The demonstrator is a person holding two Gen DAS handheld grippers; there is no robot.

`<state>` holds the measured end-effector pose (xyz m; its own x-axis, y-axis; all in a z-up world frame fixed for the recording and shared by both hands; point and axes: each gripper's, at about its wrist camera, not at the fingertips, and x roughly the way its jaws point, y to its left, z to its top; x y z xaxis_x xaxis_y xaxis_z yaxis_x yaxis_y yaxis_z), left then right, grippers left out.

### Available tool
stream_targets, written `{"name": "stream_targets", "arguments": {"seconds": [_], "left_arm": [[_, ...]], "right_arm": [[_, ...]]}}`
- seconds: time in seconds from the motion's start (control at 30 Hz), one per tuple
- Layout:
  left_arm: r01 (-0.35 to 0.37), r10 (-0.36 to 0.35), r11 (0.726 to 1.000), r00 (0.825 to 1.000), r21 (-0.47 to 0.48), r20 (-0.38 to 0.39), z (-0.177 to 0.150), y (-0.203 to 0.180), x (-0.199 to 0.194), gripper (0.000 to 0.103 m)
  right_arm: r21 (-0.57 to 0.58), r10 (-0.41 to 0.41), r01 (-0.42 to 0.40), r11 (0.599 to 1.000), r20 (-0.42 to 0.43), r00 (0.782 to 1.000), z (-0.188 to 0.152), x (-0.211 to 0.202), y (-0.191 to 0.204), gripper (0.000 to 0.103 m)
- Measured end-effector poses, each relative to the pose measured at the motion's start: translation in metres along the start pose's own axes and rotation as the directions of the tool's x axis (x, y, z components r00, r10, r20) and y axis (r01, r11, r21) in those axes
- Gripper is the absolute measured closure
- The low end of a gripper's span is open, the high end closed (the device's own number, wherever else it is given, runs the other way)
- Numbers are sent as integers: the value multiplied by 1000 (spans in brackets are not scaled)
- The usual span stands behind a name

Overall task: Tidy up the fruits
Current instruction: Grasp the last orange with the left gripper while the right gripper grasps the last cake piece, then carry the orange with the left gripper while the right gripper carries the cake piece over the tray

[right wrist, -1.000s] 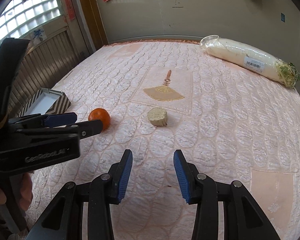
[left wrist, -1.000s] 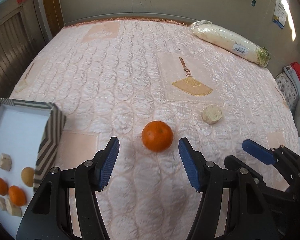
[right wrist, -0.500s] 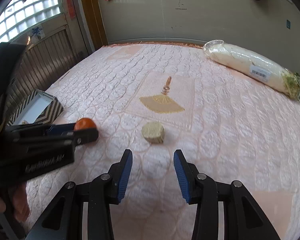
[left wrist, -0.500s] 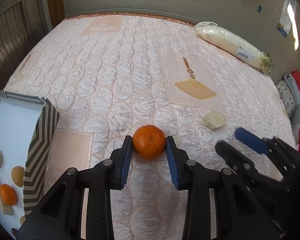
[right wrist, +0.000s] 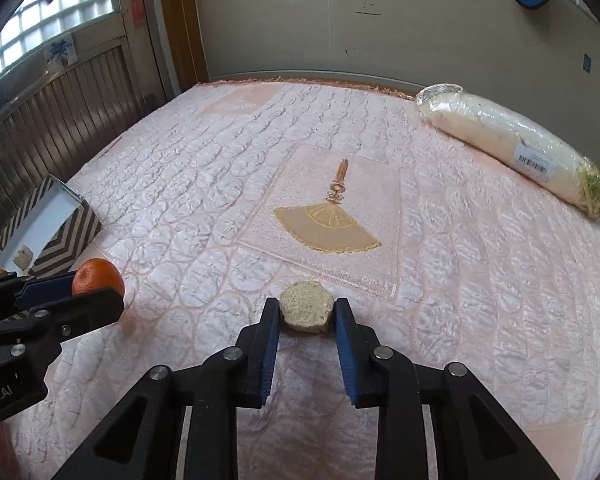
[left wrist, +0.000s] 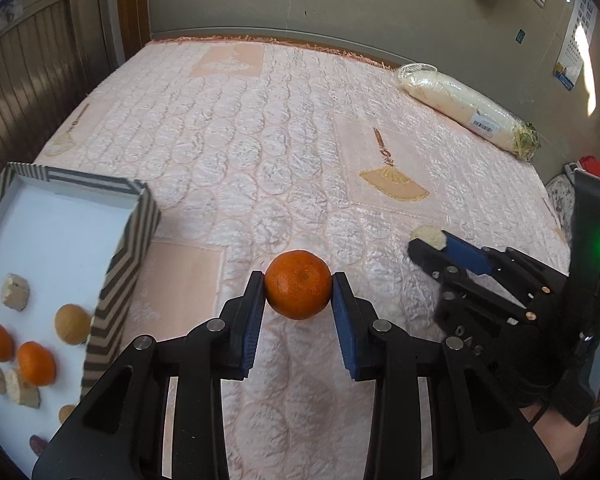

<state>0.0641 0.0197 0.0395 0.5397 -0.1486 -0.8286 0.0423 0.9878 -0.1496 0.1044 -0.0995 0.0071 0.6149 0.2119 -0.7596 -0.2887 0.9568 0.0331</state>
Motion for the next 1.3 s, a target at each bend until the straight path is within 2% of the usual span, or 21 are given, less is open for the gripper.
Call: {"name": "stream_targets", "arguments": {"seconds": [0.23,0.5,0.97,1.3], "left_arm": [[-23,22,1000,999,11,30,-20,7,-20,70],[-66,64,998,996,21,64,-49,24,-45,70],[-126,127,992,986,-20,109,-83,80,-85,70],[-184,199,975,972,-121,126,-95,142,-114,70]], "right_arm": [[46,0,-3,999,62,998,-18,-35,3,77],[43,33,-38,998,120,992,-41,-72,34,77],[-53,129,-124,991,118,984,-60,-88,107,77],[-141,185,-167,976,125,975,-52,-93,158,77]]}}
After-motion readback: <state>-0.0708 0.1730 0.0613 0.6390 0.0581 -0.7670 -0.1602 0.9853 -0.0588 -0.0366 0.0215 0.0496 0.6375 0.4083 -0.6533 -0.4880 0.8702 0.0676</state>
